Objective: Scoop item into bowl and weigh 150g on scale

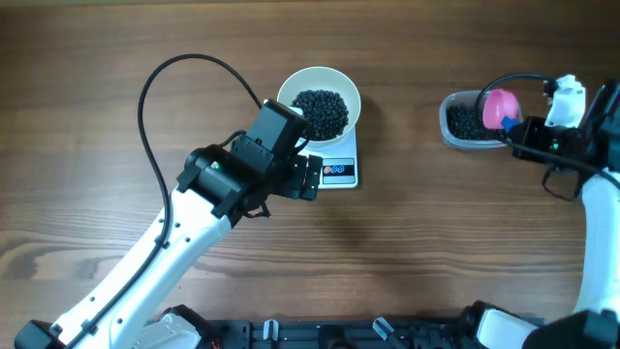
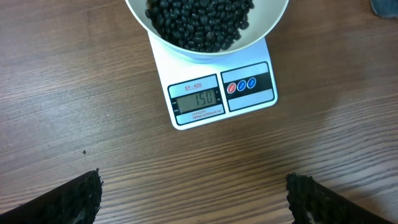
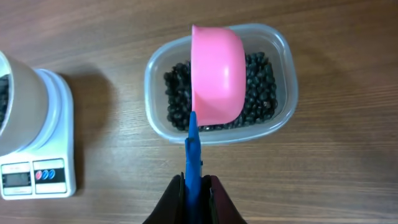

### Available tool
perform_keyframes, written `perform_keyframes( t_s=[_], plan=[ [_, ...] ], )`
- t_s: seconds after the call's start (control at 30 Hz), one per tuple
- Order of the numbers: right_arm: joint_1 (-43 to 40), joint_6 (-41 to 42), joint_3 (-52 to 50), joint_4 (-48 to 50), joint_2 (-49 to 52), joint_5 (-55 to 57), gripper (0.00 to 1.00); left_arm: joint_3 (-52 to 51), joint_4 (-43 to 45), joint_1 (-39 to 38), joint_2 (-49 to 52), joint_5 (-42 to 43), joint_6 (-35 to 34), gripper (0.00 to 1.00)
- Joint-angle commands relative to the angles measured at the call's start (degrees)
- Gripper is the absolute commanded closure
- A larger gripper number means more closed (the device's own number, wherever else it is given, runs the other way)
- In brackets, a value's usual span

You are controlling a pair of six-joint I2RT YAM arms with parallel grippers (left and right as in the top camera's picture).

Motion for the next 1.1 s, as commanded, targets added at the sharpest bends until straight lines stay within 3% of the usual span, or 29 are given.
perform_keyframes(
  t_s=[0.0,0.1,0.13,0.17,0.2,0.23,0.27,0.47,0.87,1.07],
  plan=[
    [0.00,3.61,0.31,2.03,4.55,-1.27,0.94,0.87,-0.02,-0.26,0.07,0.09,-0.55,0.00],
    [0.00,3.63,0.31,2.03,7.69,-1.86,0.86,0.87,-0.02,-0.26,0.07,0.09,-0.55,0.00],
    [0.00,3.58,0.31,2.12,8.35,-1.86,0.72,0.87,-0.02,-0.26,0.07,0.09,-0.55,0.00],
    [-0.02,3.54,0.31,2.21,8.37,-1.84,0.65,0.87,-0.02,-0.26,0.07,0.09,-0.55,0.00],
    [-0.02,3.34,0.31,2.25,8.37,-1.81,0.44,0.87,-0.02,-0.26,0.07,0.09,-0.55,0.00],
    [-0.02,3.04,0.31,2.21,8.37,-1.77,0.17,0.87,-0.02,-0.26,0.07,0.09,-0.55,0.00],
    [-0.02,3.02,0.31,2.16,8.37,-1.33,0.01,0.87,-0.02,-0.26,0.07,0.09,-0.55,0.00],
    [-0.02,3.69,0.35,-0.28,6.08,8.11,0.00,0.87,-0.02,-0.26,0.07,0.09,-0.55,0.00],
    [2.19,4.50,0.35,-7.87,-18.95,6.14,0.00,0.87,-0.02,-0.26,0.07,0.09,-0.55,0.00],
    [3.06,5.18,0.37,-16.52,-22.71,5.44,0.00,0.87,-0.02,-0.26,0.07,0.09,-0.55,0.01]
  ],
)
